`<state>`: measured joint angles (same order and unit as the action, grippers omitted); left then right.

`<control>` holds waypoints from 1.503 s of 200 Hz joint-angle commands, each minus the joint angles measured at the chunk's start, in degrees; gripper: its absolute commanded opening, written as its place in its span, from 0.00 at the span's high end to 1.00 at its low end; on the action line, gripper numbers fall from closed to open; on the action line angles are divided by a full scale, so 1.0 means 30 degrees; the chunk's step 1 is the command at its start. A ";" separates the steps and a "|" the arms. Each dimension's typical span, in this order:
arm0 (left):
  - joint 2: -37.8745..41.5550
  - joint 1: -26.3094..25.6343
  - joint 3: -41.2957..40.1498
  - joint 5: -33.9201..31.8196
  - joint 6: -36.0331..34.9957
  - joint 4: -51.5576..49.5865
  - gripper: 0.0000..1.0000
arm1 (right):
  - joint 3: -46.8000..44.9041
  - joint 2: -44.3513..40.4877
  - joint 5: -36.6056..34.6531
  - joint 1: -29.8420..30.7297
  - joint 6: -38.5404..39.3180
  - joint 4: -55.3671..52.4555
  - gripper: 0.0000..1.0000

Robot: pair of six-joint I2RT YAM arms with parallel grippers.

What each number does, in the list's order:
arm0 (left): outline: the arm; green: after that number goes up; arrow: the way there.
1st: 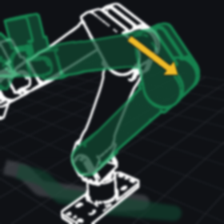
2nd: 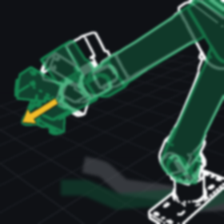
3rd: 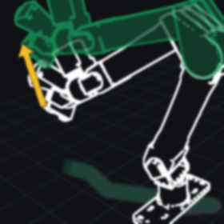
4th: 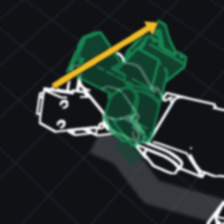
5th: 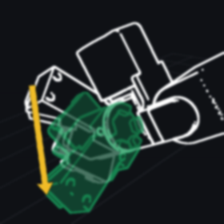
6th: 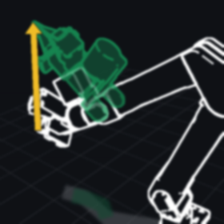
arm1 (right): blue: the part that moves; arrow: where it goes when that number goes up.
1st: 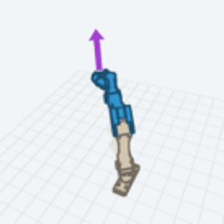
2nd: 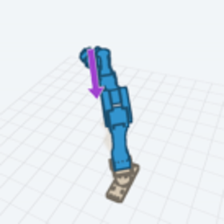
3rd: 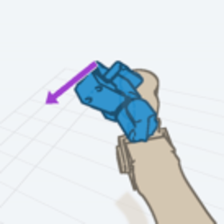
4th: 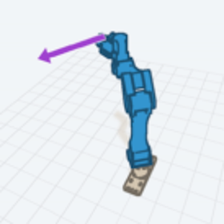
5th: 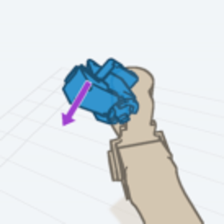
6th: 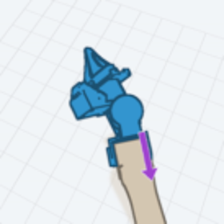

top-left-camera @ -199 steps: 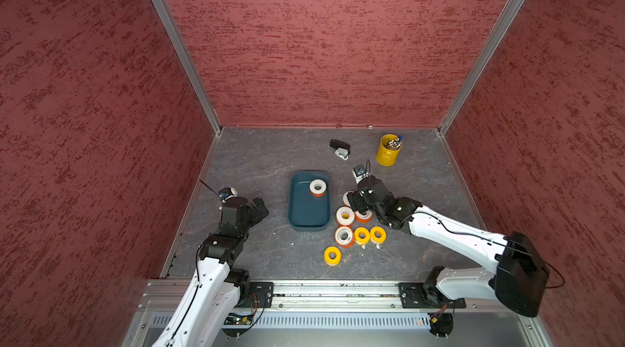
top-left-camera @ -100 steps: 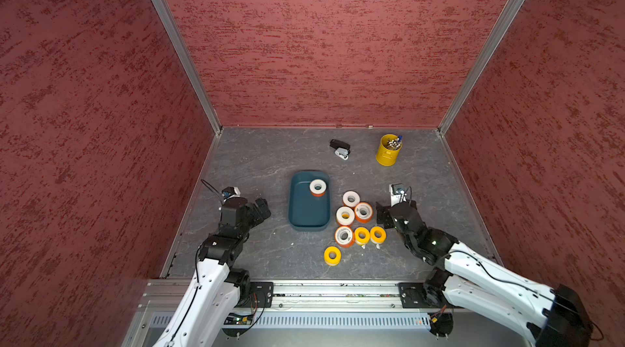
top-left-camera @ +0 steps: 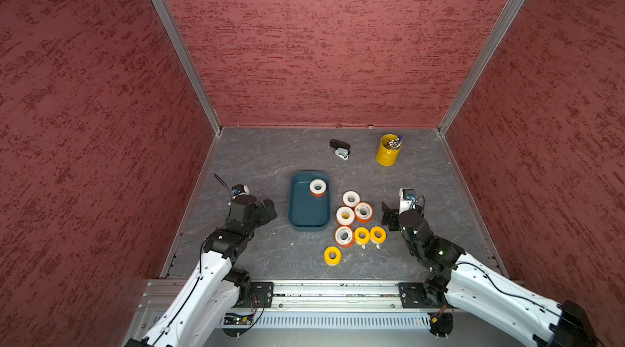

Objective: Put the sealing tape into the storage box
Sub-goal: Pick up the sealing tape at the center of the board.

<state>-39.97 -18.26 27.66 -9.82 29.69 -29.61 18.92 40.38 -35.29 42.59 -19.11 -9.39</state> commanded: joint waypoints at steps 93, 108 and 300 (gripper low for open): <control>-1.5111 -0.9721 1.2284 0.1679 -0.5740 0.1042 0.02 | -0.0007 -0.0679 -0.1114 -0.0104 -0.0482 0.0354 0.07; -1.7099 -1.0077 1.3736 0.3238 -0.6307 0.1336 0.02 | -0.0002 -0.0749 -0.1172 -0.0105 -0.0513 0.0294 0.07; -2.7980 -1.2987 2.3446 0.3026 -0.7957 -0.3740 0.00 | 0.0081 -0.0105 -0.1102 -0.0112 -0.0426 0.0632 0.05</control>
<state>-123.37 -56.75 96.99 2.33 5.91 -39.62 18.92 39.81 -37.74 42.52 -20.16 -9.17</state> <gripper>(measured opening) 0.996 0.949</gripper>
